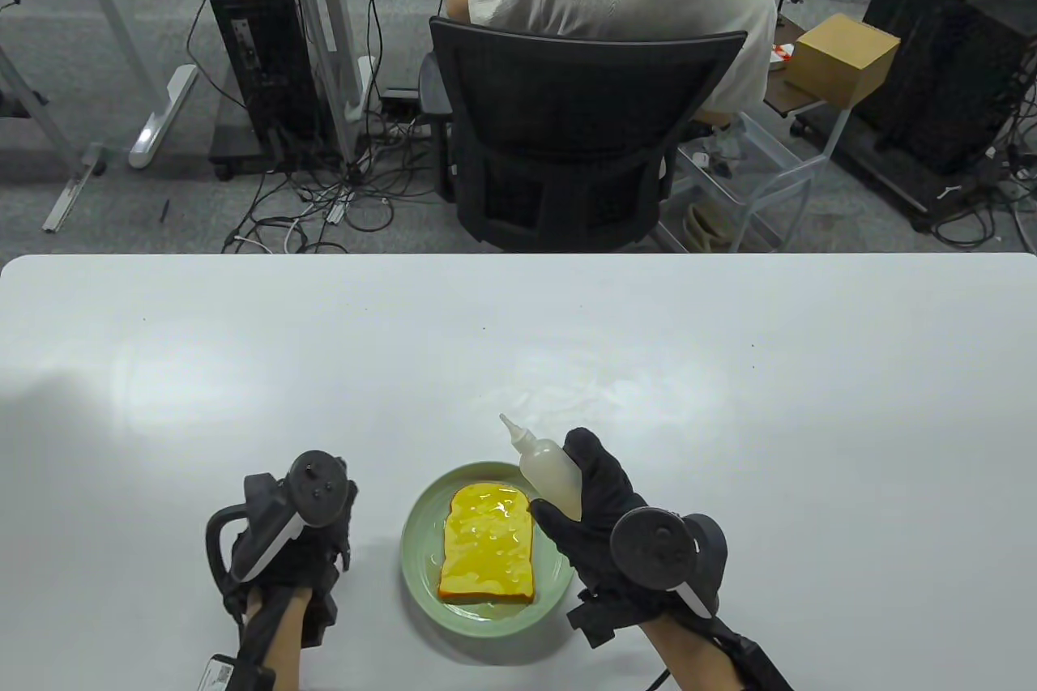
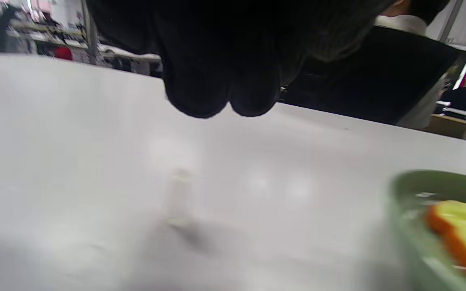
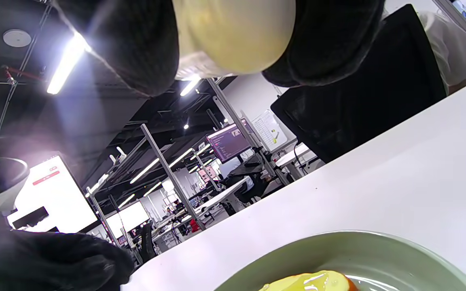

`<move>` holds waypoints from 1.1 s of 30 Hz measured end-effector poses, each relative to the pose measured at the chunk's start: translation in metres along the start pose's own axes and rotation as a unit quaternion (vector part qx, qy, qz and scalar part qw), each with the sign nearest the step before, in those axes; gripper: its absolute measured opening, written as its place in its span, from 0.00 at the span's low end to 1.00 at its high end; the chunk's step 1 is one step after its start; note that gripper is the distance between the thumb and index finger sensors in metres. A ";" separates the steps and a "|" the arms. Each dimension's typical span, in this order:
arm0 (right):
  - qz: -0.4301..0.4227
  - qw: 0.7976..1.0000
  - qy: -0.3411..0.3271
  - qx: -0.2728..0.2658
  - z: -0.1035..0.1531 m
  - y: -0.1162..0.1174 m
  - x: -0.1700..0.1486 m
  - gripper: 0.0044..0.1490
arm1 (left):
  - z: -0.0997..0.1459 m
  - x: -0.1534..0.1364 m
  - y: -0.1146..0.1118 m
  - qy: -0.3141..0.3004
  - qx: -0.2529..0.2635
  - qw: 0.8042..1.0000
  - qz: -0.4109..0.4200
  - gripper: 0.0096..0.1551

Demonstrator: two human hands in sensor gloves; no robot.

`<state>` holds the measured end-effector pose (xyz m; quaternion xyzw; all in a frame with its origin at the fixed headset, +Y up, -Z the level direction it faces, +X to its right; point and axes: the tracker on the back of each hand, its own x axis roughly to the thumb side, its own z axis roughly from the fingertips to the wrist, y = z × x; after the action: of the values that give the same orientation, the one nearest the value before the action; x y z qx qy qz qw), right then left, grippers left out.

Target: Squeeze honey bottle to draw zigzag on toast

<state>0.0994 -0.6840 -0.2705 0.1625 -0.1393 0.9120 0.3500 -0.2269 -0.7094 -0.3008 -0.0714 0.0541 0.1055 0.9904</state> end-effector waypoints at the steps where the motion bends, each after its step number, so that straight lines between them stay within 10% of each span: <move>1: -0.006 1.000 0.003 0.006 0.000 -0.001 -0.001 0.51 | 0.000 0.010 -0.006 0.028 -0.013 0.999 -0.007 0.32; 16: -0.049 0.998 0.023 0.038 -0.006 -0.006 -0.010 0.48 | -0.009 0.057 -0.057 0.036 -0.082 0.990 -0.112 0.31; 23: -0.068 0.997 0.035 0.016 -0.006 -0.008 -0.013 0.48 | -0.008 0.047 -0.059 0.024 -0.136 0.990 -0.032 0.27; 33: -0.026 1.000 0.016 -0.003 -0.001 -0.007 -0.005 0.45 | 0.025 0.035 -0.037 0.005 -0.042 0.996 0.073 0.27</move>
<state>0.1072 -0.6817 -0.2724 0.1506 -0.1318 0.9045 0.3766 -0.1826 -0.7342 -0.2761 -0.1090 0.0602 0.1797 0.9758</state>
